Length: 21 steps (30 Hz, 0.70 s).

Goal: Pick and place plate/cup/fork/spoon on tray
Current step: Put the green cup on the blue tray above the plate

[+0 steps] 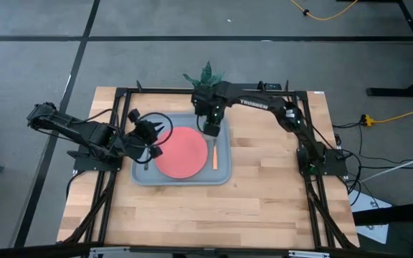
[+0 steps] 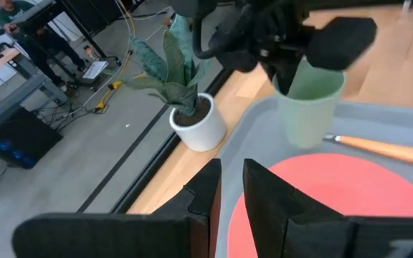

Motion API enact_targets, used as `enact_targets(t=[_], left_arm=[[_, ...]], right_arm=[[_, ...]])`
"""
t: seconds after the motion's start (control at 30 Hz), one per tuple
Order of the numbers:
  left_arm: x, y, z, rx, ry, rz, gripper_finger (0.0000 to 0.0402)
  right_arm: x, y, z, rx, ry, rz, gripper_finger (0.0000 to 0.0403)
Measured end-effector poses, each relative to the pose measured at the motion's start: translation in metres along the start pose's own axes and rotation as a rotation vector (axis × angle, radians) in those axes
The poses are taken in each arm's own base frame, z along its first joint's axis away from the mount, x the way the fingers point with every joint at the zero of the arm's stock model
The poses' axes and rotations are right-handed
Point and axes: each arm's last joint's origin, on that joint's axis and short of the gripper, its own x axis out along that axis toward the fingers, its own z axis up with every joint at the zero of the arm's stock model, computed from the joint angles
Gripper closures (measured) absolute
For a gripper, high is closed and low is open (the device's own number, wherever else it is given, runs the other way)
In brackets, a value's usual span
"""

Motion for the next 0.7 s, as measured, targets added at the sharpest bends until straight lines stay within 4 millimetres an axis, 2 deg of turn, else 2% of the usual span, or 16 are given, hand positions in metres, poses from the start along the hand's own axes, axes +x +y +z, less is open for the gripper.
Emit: enact_targets(t=[0.13,0.33,0.5,0.7], left_arm=[[0.000,0.001,-0.003,0.010,0.022,0.009,0.0348],[0.000,0.003,-0.008,0.033,0.051,0.019,0.0348],[0.001,0.002,-0.012,0.003,0.075,0.003,0.0348],[0.016,-0.016,-0.041,0.018,0.085,-0.069,0.0348]], right_arm=[[0.013,-0.015,-0.006,0.072,0.046,-0.016,0.0401],[0.009,-0.016,0.002,0.019,-0.040,-0.024,0.0401],[0.009,-0.025,0.009,0.021,-0.121,-0.040,0.0401],[0.008,-0.031,0.010,0.064,-0.140,-0.047,0.0401]])
